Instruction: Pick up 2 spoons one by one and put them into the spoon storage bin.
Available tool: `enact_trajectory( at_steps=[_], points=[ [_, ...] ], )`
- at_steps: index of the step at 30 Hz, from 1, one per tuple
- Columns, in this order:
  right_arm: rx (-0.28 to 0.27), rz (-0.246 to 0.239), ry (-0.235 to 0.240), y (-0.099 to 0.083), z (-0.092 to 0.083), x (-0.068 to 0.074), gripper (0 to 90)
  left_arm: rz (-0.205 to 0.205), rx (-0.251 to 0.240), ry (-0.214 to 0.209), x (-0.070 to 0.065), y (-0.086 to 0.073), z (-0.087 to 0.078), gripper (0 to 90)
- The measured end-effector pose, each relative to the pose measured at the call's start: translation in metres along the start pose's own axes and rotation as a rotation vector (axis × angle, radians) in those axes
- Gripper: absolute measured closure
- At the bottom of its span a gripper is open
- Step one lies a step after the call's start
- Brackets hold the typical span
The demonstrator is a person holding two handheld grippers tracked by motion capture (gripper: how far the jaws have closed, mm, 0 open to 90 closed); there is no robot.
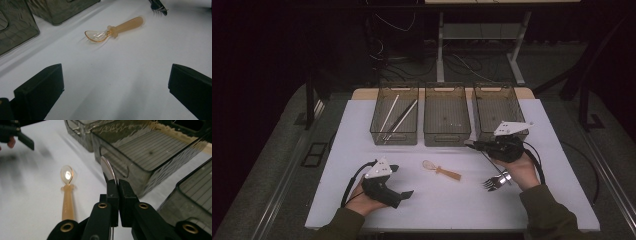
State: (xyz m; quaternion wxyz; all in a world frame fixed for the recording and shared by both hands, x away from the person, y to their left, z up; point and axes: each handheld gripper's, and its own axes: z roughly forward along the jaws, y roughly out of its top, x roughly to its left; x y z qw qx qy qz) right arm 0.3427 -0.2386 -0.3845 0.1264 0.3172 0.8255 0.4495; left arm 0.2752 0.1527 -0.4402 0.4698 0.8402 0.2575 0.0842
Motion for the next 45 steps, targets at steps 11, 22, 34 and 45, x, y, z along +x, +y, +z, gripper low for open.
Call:
enact_trajectory(
  at_steps=[11, 22, 34, 45],
  points=[
    [-0.071, 0.039, -0.049, 0.027, 0.005, -0.008, 88.1, 0.005, 0.006, -0.003, -0.001, 0.000, 0.001, 0.0],
    [-0.124, 0.077, -0.091, 0.061, 0.011, -0.024, 88.1, 0.007, 0.004, -0.005, -0.002, 0.000, 0.001, 0.0],
    [-0.128, 0.089, -0.115, 0.091, 0.038, -0.030, 88.0, 0.016, 0.008, -0.009, -0.003, 0.001, 0.000, 0.0],
    [-0.131, 0.109, -0.143, 0.122, 0.067, -0.039, 88.0, 0.029, 0.017, -0.014, -0.004, 0.001, 0.003, 0.0]
  ],
)
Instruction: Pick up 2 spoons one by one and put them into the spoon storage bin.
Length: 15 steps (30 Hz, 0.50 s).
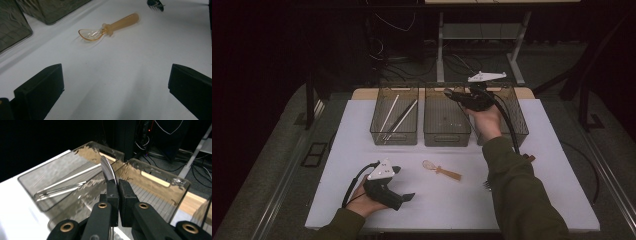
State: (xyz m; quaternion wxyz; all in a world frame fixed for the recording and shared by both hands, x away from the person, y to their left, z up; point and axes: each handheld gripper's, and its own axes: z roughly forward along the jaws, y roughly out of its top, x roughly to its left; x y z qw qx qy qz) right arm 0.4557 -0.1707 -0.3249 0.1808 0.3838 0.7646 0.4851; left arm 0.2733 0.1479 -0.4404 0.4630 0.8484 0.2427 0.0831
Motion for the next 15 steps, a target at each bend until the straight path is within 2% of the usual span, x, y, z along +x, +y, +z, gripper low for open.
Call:
enact_trajectory(
  at_steps=[7, 11, 12, 15],
  points=[
    [0.000, 0.019, -0.022, 0.009, 0.021, -0.005, 88.0, 0.004, -0.006, -0.008, 0.000, 0.000, 0.000, 0.0],
    [0.009, 0.033, -0.050, 0.007, 0.031, -0.012, 88.0, 0.010, -0.001, -0.008, -0.001, 0.001, 0.000, 0.0],
    [0.007, 0.042, -0.051, 0.006, 0.033, -0.014, 88.0, 0.002, -0.010, -0.010, -0.001, 0.001, 0.000, 0.0],
    [0.001, 0.056, -0.055, 0.003, 0.037, -0.019, 88.0, 0.009, -0.004, -0.008, -0.001, 0.001, 0.000, 0.0]
  ],
)
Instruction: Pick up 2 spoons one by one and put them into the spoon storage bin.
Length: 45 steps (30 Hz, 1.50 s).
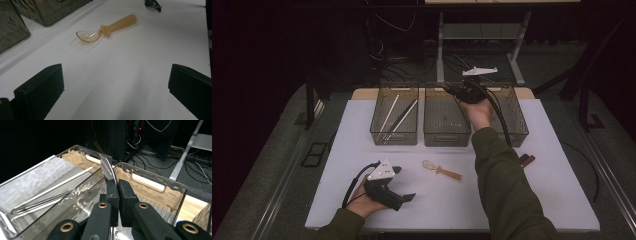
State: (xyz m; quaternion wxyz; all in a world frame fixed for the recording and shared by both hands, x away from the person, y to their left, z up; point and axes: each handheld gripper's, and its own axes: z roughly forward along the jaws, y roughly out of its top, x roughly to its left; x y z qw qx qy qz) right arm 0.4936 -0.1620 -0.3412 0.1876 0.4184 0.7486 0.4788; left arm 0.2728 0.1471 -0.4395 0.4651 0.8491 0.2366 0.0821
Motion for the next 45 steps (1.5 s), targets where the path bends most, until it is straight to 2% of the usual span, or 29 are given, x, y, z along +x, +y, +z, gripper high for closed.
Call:
enact_trajectory(
  at_steps=[4, 17, 18, 19, 22, 23, 27, 32, 38, 45],
  points=[
    [0.009, 0.008, -0.003, -0.004, 0.007, -0.001, 88.0, -0.003, -0.004, -0.004, -0.001, 0.000, 0.000, 0.0],
    [0.117, -0.022, -0.011, -0.027, 0.028, 0.005, 87.4, 0.001, 0.006, -0.011, -0.002, 0.000, 0.001, 0.0],
    [0.132, -0.029, -0.025, -0.028, 0.029, 0.006, 86.3, 0.007, 0.005, -0.010, -0.001, 0.000, 0.001, 0.0],
    [0.141, -0.036, -0.037, -0.028, 0.030, 0.006, 80.6, 0.007, 0.005, -0.011, -0.001, 0.000, 0.001, 0.0],
    [0.150, -0.018, -0.023, -0.029, 0.029, 0.006, 72.4, 0.008, 0.005, -0.011, -0.001, 0.000, 0.001, 0.0],
    [0.146, -0.030, -0.033, -0.029, 0.028, 0.005, 70.7, 0.005, 0.005, -0.013, -0.002, 0.000, 0.001, 0.0],
    [0.124, -0.016, -0.014, -0.028, 0.020, 0.005, 64.6, 0.007, 0.008, -0.013, -0.002, 0.000, 0.001, 0.0],
    [0.098, -0.004, 0.027, -0.027, 0.006, 0.007, 57.7, 0.008, 0.006, -0.012, -0.002, 0.000, 0.002, 0.0],
    [0.075, -0.006, 0.080, -0.029, -0.013, 0.010, 54.2, 0.016, 0.013, -0.006, -0.002, 0.000, 0.001, 0.0],
    [0.082, -0.029, 0.122, -0.034, -0.037, 0.012, 47.3, 0.002, 0.007, -0.009, -0.002, 0.000, 0.002, 0.0]
  ],
)
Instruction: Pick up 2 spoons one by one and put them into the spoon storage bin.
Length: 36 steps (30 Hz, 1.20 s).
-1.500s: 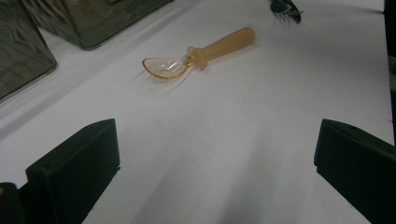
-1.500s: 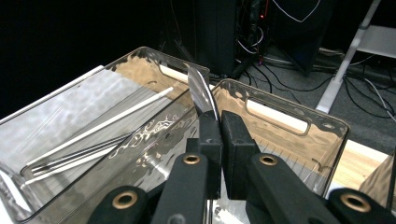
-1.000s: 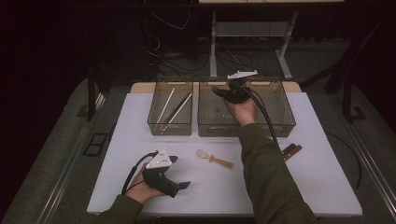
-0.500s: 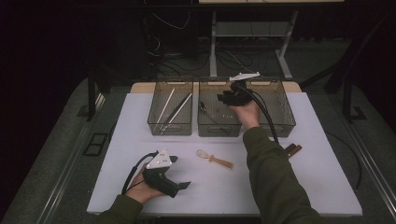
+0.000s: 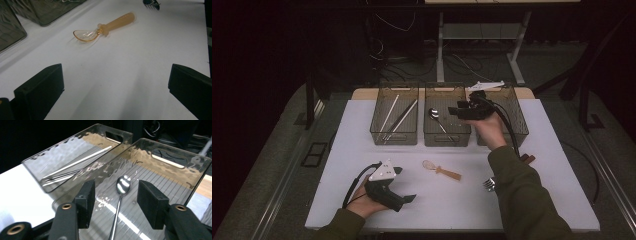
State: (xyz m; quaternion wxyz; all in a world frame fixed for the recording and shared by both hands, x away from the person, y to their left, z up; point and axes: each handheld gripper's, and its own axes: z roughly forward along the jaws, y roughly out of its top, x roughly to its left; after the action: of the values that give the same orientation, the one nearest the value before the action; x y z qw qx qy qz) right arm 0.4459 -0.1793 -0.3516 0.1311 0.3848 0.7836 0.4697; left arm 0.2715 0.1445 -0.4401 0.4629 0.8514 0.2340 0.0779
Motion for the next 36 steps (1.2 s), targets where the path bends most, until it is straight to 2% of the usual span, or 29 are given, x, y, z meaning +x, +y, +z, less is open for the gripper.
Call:
enact_trajectory(
  at_steps=[9, 16, 20, 36],
  points=[
    [-0.004, -0.017, 0.043, -0.016, -0.027, 0.007, 40.9, -0.002, 0.002, 0.004, 0.001, -0.001, -0.001, 0.0],
    [-0.003, -0.034, 0.079, -0.032, -0.044, 0.013, 37.8, -0.028, -0.030, 0.002, 0.006, -0.003, -0.005, 0.0],
    [-0.007, -0.046, 0.097, -0.042, -0.054, 0.016, 37.7, -0.025, -0.035, 0.006, 0.007, -0.003, -0.006, 0.0],
    [0.054, -0.104, 0.166, -0.080, -0.068, 0.028, 37.4, -0.025, -0.023, 0.006, 0.006, -0.004, -0.005, 0.0]
  ],
)
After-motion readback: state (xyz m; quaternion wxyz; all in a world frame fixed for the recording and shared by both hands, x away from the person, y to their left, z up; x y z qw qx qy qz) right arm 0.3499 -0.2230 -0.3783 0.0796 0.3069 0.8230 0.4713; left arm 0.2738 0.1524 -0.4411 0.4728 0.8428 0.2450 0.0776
